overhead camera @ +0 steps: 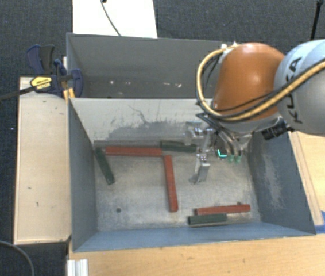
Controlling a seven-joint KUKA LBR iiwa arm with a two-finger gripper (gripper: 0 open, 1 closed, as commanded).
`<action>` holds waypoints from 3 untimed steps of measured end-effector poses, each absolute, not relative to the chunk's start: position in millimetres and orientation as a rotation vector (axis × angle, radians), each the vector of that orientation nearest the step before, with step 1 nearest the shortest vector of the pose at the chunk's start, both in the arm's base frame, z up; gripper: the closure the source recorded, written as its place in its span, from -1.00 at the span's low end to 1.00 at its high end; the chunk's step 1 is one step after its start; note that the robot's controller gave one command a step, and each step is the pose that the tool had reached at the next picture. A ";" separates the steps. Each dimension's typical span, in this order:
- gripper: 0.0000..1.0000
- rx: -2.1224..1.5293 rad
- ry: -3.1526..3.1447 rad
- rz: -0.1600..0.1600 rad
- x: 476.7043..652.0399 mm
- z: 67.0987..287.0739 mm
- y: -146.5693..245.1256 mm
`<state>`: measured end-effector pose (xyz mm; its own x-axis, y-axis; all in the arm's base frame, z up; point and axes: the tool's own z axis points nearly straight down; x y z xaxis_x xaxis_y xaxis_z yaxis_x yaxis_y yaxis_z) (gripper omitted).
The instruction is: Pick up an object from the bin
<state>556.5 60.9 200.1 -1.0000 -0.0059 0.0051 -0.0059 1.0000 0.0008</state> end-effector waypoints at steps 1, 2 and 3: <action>-1.00 0.810 -3.032 -0.001 576.6 69.7 98.4; -1.00 1.574 -2.717 -0.001 551.3 101.0 93.8; -1.00 1.757 -2.612 0.001 567.6 100.6 98.9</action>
Offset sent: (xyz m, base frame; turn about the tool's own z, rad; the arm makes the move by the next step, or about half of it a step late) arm 0.0205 0.0377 -0.1301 -0.5177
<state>567.6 98.9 100.6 -0.3768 -0.9263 -0.0052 -0.9263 0.3768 -0.0039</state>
